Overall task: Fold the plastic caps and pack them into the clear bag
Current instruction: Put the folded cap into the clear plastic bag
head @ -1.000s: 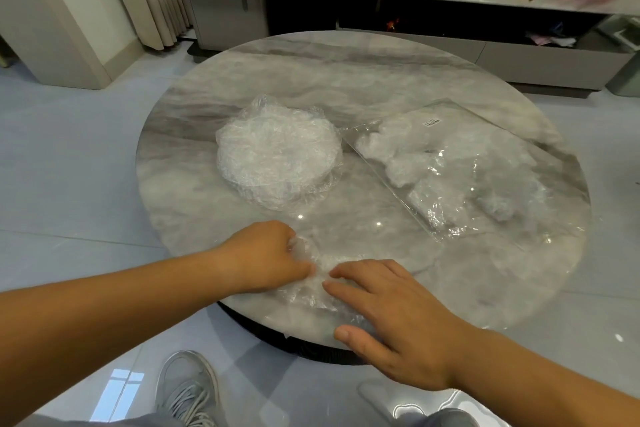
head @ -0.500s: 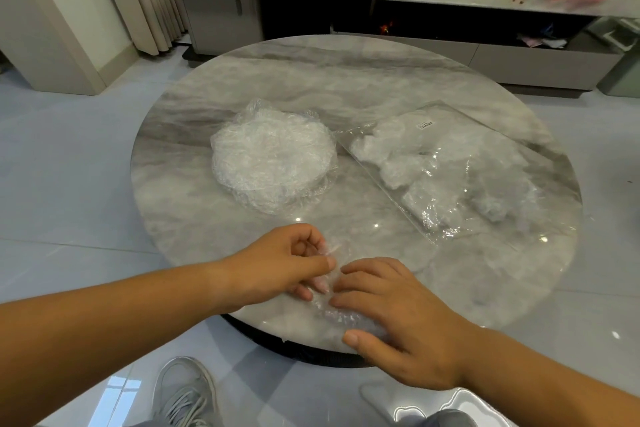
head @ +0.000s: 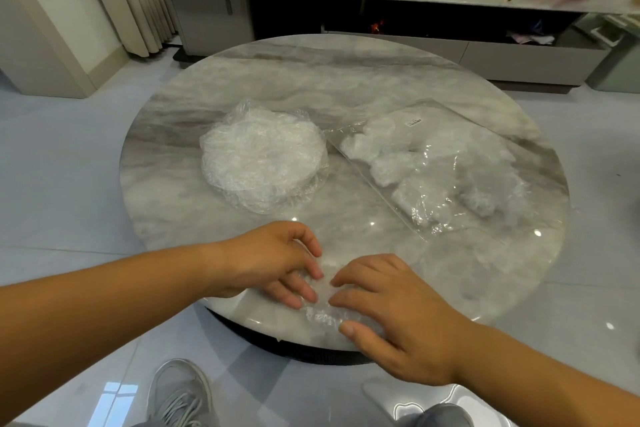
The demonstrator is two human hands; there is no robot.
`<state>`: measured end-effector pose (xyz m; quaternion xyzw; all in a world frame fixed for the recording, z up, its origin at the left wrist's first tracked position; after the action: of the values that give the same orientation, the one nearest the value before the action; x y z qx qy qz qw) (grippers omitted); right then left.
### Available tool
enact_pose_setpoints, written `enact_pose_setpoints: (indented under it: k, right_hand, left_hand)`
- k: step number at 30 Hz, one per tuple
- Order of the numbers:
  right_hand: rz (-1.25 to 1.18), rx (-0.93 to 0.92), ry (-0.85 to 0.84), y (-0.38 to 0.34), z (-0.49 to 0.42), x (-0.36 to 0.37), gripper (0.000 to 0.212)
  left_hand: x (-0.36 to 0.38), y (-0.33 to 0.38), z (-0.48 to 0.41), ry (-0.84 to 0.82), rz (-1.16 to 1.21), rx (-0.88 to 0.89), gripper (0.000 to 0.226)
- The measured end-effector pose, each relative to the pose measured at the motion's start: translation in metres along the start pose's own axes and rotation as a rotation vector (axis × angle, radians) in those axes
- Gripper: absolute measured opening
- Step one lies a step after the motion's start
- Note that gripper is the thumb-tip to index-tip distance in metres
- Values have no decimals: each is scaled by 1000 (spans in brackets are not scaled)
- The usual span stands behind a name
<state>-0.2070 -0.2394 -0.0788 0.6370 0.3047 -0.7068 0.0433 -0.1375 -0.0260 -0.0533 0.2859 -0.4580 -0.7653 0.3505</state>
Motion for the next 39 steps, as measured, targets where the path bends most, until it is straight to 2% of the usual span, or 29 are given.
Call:
enact_pose_setpoints:
  k: [3, 7, 9, 11, 15, 18, 21, 24, 27, 30, 33, 35, 39]
  right_hand:
    - [57, -15, -39, 0, 2, 1, 41]
    - [102, -52, -62, 1, 4, 1, 41]
    - [135, -75, -73, 2, 5, 3, 45]
    - [154, -106, -71, 4, 6, 3, 46]
    - [67, -145, -18, 12, 11, 4, 44]
    - [-150, -57, 106, 17, 13, -2, 42]
    - [-272, 122, 221, 19, 11, -9, 43]
    - [-471, 390, 207, 17, 6, -12, 41]
    - [-793, 606, 211, 10, -2, -17, 16]
    - [-1126, 712, 194, 6, -9, -21, 21]
    - [-1441, 809, 137, 5, -16, -26, 26]
    - [-1619, 858, 129, 4, -19, -30, 38]
    - [-1739, 855, 90, 1, -21, -35, 47]
  left_hand:
    - [-2, 0, -6, 82, -95, 58, 17]
    - [-6, 7, -21, 179, -609, 253, 31]
    - [-2, 12, -26, 102, -784, 262, 40]
    - [2, 17, -29, -8, -889, 198, 49]
    - [8, 18, -32, -146, -938, 47, 41]
    - [9, 12, -33, -167, -833, 16, 30]
    - [6, 9, -31, -69, -481, 8, 25]
    - [2, 9, -28, 35, -120, -15, 18]
    - [0, 12, -25, 60, 201, -28, 23]
    - [2, 18, -21, 58, 442, 23, 29]
    - [8, 19, -17, 22, 523, 62, 31]
    - [12, 17, -15, 6, 525, 83, 35]
    - [15, 12, -14, -28, 496, 116, 39]
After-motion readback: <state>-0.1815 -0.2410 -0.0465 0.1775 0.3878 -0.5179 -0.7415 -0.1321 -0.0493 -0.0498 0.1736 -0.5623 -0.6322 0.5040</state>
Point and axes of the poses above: each hand's wrist, its own z-axis away from the middle knuckle, its own x-axis out of the palm, y = z × x, the point moved 1 cm from there along -z, towards the middle knuckle, and after that the axes turned 14 degrees about x, right-handed, at the moved point
